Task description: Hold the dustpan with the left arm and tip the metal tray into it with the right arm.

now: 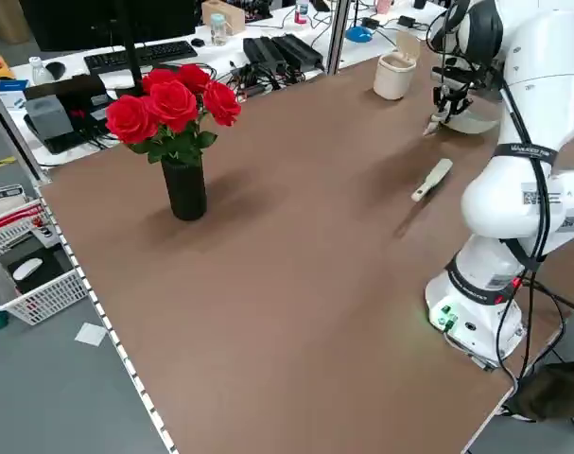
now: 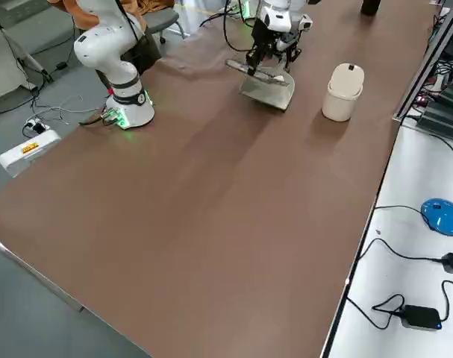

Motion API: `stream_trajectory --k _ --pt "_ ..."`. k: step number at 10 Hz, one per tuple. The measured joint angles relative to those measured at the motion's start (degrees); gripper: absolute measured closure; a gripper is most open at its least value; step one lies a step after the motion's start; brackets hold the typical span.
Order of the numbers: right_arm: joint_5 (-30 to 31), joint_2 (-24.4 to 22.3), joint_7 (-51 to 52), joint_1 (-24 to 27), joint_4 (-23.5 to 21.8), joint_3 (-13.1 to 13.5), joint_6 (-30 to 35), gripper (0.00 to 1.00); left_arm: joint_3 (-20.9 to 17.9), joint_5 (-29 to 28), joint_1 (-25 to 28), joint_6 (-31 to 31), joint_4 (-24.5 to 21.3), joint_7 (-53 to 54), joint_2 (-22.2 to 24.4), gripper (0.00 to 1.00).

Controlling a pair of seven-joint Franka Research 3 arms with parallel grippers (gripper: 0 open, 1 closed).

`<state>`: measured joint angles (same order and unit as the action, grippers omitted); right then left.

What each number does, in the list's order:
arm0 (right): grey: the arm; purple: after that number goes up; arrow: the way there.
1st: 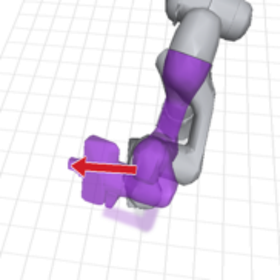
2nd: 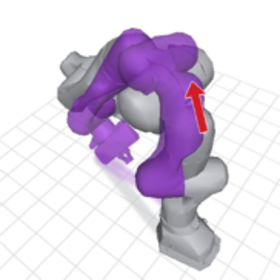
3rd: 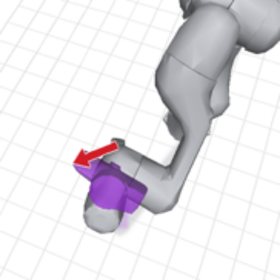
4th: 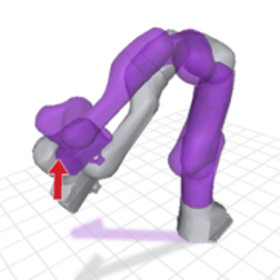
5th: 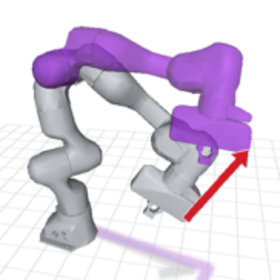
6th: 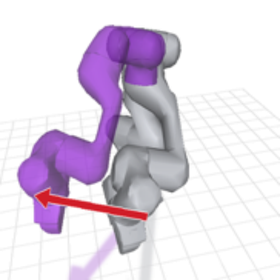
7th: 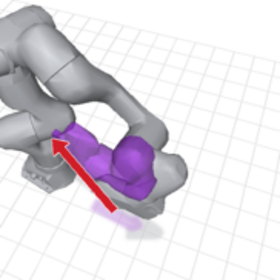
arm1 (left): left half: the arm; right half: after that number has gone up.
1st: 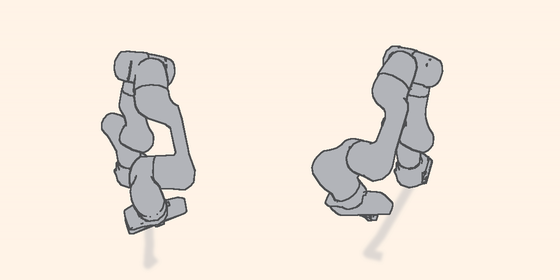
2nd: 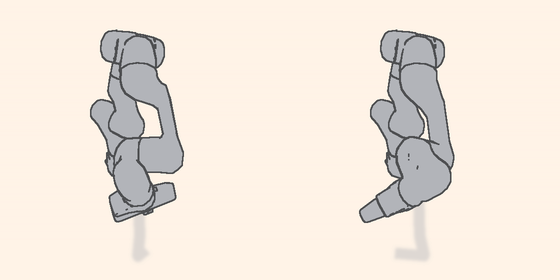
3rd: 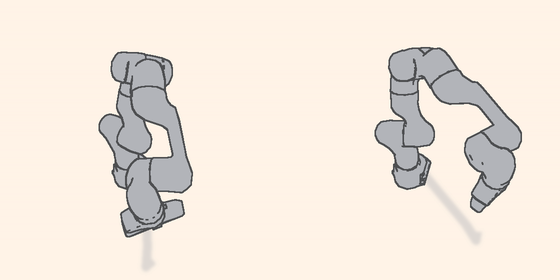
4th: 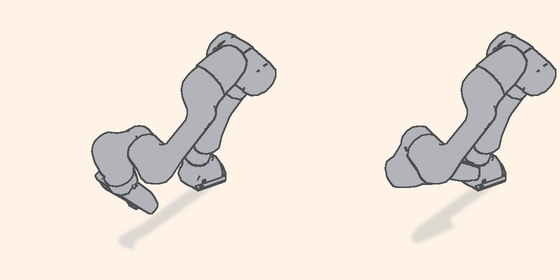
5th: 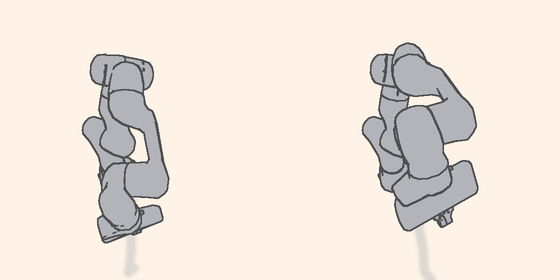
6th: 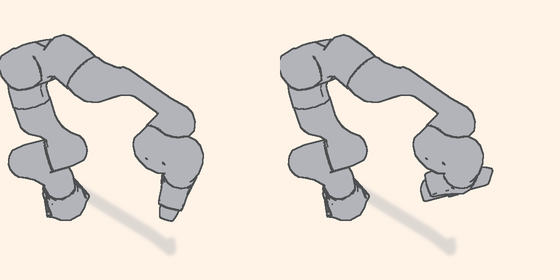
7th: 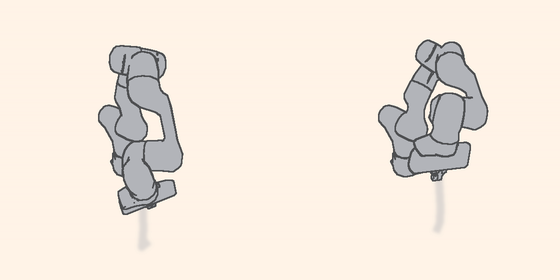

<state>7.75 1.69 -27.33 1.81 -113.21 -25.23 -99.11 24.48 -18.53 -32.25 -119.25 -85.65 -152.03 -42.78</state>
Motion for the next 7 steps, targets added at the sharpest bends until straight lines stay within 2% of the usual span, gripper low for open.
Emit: stream_trajectory --k 2,3,5,7 --pt "5.6 0.0 -5.3 -0.1 2.0 -6.1 4.6 0.95 0.0 0.0 0.0 0.0 0.1 0.0 0.0 0.67" --pt "6.9 0.0 -7.6 -0.2 3.4 -8.3 6.6 0.95 -0.1 0.0 0.0 0.0 0.1 0.0 0.0 0.67" --pt "8.6 0.5 -9.7 -0.2 7.0 -11.1 10.1 0.95 -0.1 0.0 0.0 0.0 0.2 0.0 0.0 0.67" --pt "13.4 3.5 -12.5 -0.2 11.2 -14.5 15.0 0.95 -0.1 0.0 -0.1 0.0 0.2 0.0 0.0 0.67"
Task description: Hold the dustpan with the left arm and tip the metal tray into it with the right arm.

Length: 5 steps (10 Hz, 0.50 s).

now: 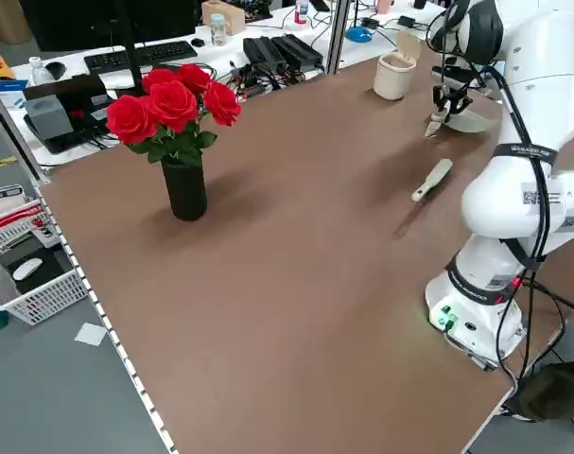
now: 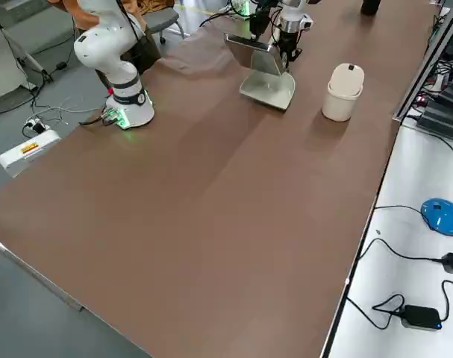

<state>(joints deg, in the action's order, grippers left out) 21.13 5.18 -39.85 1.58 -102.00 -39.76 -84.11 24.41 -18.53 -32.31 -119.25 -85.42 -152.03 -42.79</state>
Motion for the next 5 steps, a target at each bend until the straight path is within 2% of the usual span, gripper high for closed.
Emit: stream_trajectory --k 3,5 --pt "10.2 8.7 -5.4 -0.6 5.7 -6.1 7.0 0.95 0.0 0.0 0.0 0.0 0.1 0.0 0.0 0.67" --pt "15.4 14.3 -8.4 -1.7 9.3 -9.1 10.6 0.95 0.0 0.0 0.0 0.0 0.2 0.0 0.0 0.67"
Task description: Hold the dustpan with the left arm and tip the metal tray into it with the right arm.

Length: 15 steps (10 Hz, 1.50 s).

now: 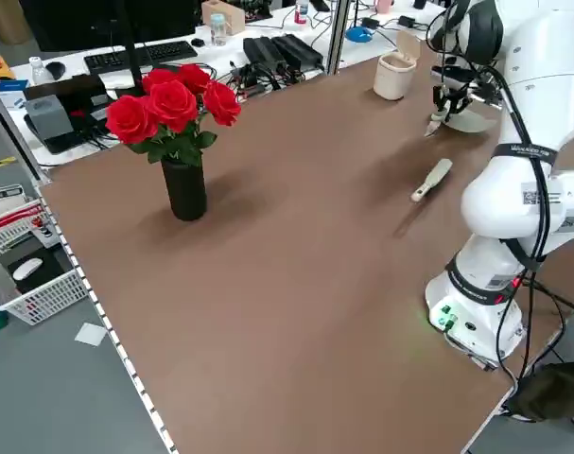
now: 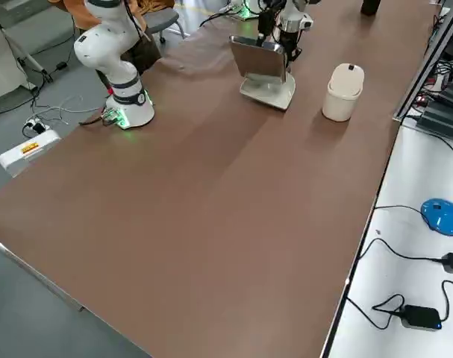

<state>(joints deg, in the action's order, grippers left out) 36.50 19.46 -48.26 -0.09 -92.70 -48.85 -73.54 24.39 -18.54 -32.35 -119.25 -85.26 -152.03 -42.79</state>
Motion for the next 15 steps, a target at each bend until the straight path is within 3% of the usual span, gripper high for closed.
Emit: stream_trajectory --k 7,11,13,15 --pt "11.8 7.6 -0.9 -7.3 10.8 -2.8 12.2 0.95 0.0 0.0 0.0 0.0 0.2 0.0 0.0 0.67" --pt "17.1 9.4 -1.0 -12.2 11.9 -3.0 16.8 0.95 0.0 0.0 0.0 0.0 0.3 0.0 0.0 0.67" --pt "17.3 9.4 -0.9 -12.0 12.3 -3.1 17.1 0.95 -0.1 0.0 0.0 0.0 0.3 0.0 0.0 0.67" --pt "17.3 9.4 0.8 -8.2 12.8 -6.0 17.4 0.95 -0.1 0.0 0.0 0.0 0.3 0.0 0.0 0.67"
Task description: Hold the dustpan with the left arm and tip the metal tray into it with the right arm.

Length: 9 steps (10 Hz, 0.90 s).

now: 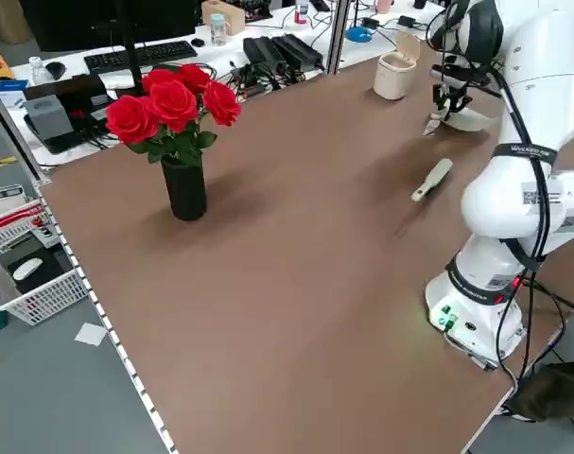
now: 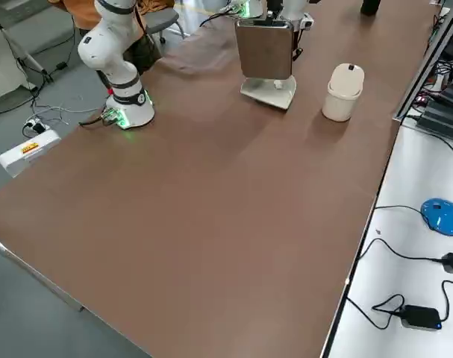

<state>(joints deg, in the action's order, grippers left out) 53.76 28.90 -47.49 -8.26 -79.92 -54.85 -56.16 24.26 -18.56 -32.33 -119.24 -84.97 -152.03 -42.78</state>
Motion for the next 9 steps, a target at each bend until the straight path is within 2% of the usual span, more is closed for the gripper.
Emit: stream_trajectory --k 1,2,5,6,8,9 --pt "-0.5 -0.1 0.9 2.8 0.2 -2.1 0.0 0.95 0.0 0.0 0.0 0.0 0.0 0.0 0.0 0.67" --pt "-1.6 -0.1 1.5 4.7 0.6 -3.1 0.0 0.95 -0.1 -0.5 0.2 0.1 0.1 0.0 0.0 0.67" --pt "-6.6 -0.1 3.3 7.5 2.0 -2.8 -0.7 0.95 -0.4 -2.5 1.6 0.4 0.2 0.2 0.2 0.67" --pt "-8.6 -0.3 5.8 8.0 4.2 -1.4 -1.2 0.95 -0.4 -2.6 2.1 1.4 0.3 1.0 0.6 0.67" --pt "-13.4 -1.1 11.5 8.6 9.2 4.7 -3.2 0.95 -0.4 -2.6 3.3 4.0 0.4 3.0 2.2 0.67" --pt "-14.9 -1.1 13.5 9.5 11.0 6.8 -4.2 0.95 -0.3 -2.6 3.7 5.6 0.5 4.2 2.9 0.67"
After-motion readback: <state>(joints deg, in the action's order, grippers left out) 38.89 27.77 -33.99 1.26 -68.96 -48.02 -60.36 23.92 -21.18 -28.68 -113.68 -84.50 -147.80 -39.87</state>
